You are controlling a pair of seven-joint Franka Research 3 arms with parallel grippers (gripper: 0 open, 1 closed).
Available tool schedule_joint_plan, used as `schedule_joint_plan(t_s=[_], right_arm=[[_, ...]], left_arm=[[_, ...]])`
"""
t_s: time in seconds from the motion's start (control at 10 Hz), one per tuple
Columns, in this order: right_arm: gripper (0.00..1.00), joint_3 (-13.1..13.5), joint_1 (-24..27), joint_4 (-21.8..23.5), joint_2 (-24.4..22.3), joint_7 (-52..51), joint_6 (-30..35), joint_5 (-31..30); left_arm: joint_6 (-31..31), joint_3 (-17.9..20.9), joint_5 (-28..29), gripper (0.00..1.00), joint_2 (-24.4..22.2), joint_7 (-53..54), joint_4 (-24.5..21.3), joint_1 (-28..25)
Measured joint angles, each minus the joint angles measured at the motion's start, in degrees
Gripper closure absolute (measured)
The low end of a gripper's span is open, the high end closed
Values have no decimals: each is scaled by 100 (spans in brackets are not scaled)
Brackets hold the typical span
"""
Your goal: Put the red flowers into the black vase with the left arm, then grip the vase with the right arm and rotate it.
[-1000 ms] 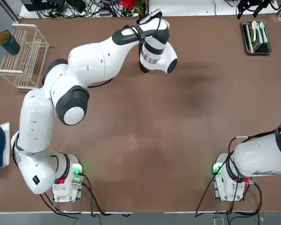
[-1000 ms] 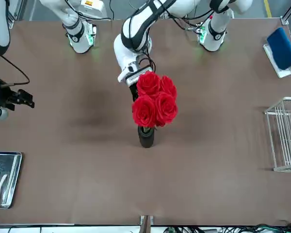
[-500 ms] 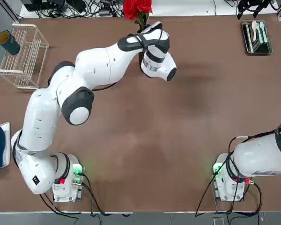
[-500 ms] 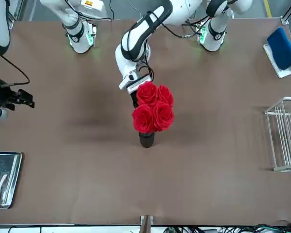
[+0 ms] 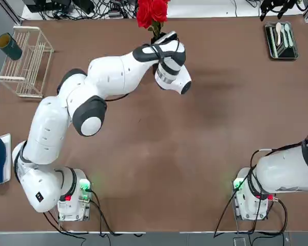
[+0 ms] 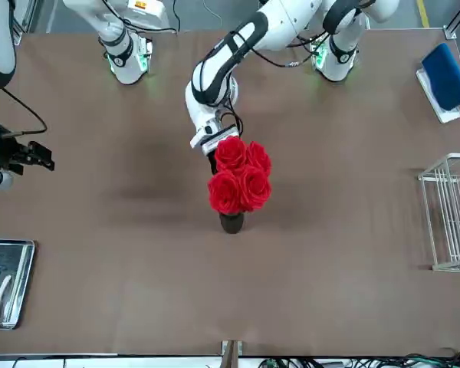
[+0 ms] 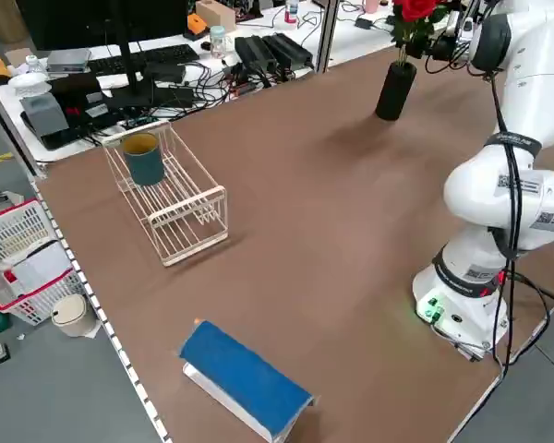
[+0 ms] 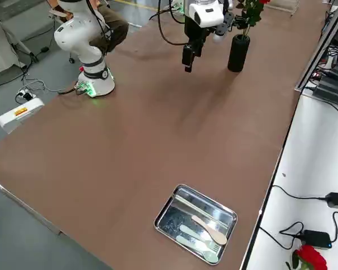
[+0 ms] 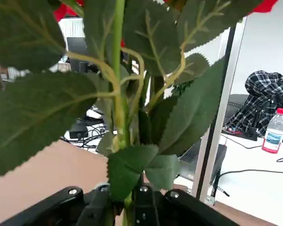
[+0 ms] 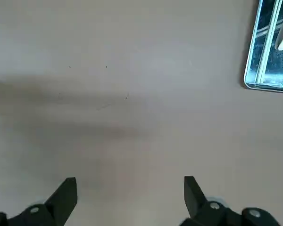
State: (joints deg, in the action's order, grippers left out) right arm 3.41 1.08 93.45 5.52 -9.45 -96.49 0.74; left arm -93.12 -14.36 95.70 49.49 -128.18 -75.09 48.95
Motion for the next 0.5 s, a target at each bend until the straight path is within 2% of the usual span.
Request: schedule_joint_plan(t_s=[0.5], right_arm=[[0,4,6,0,0,3,-5,0]], left_arm=[[69,-1,10,92,71,-14,0,99]])
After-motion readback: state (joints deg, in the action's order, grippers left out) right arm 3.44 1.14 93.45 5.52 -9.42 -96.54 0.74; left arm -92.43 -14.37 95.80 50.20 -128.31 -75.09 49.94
